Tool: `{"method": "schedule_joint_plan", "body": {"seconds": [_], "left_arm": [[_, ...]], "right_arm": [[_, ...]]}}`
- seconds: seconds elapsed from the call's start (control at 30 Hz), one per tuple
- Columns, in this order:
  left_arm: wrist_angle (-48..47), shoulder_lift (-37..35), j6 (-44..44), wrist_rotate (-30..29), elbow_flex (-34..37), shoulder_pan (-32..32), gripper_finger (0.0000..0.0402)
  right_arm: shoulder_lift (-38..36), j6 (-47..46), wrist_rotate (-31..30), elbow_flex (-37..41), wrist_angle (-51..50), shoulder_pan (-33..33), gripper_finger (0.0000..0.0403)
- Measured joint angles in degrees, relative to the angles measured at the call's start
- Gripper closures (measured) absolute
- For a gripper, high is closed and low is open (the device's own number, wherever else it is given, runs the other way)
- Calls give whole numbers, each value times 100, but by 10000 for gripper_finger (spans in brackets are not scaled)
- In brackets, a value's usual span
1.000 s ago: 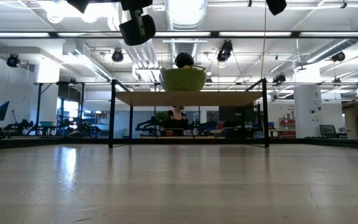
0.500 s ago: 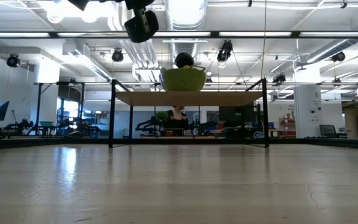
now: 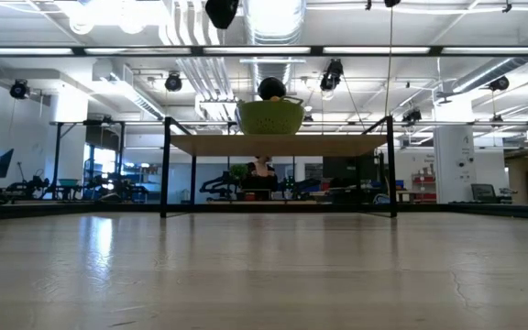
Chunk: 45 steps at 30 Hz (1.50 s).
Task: Pick & Place Fruit
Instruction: Put the green knife on the shelf to the left of the green colander
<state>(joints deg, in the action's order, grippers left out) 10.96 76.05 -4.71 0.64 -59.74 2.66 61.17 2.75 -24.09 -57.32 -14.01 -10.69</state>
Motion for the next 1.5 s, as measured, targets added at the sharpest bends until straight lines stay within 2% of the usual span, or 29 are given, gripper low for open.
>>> {"method": "schedule_joint_plan", "body": {"seconds": [0.17, 0.27, 0.43, 0.53, 0.77, 1.07, 1.27, 1.5], "left_arm": [[271, 0, 668, -742, -1, -4, 367], [393, 7, 895, -928, -1, -7, 367], [716, 7, 1198, -940, -1, -7, 367], [883, 9, 1405, -940, -1, -7, 367], [1005, 49, 1568, -935, -1, -42, 367], [1381, 217, 1736, -912, -32, -61, 367], [1526, 256, 1910, -819, -108, -68, 367], [1517, 274, 1977, -806, -108, -85, 367]], "right_arm": [[267, -148, 49, 2, 488, 25, 231], [269, -42, 100, 2, 871, 25, 219], [255, 90, 467, 2, 1470, 25, 203], [266, 226, 487, 2, 1698, 25, 200], [532, 623, 489, 12, 2398, 60, 213], [795, 694, 531, -59, 2690, 216, 225], [834, 757, 829, -59, 2935, 263, 210], [843, 823, 832, -59, 2991, 327, 195]]}}
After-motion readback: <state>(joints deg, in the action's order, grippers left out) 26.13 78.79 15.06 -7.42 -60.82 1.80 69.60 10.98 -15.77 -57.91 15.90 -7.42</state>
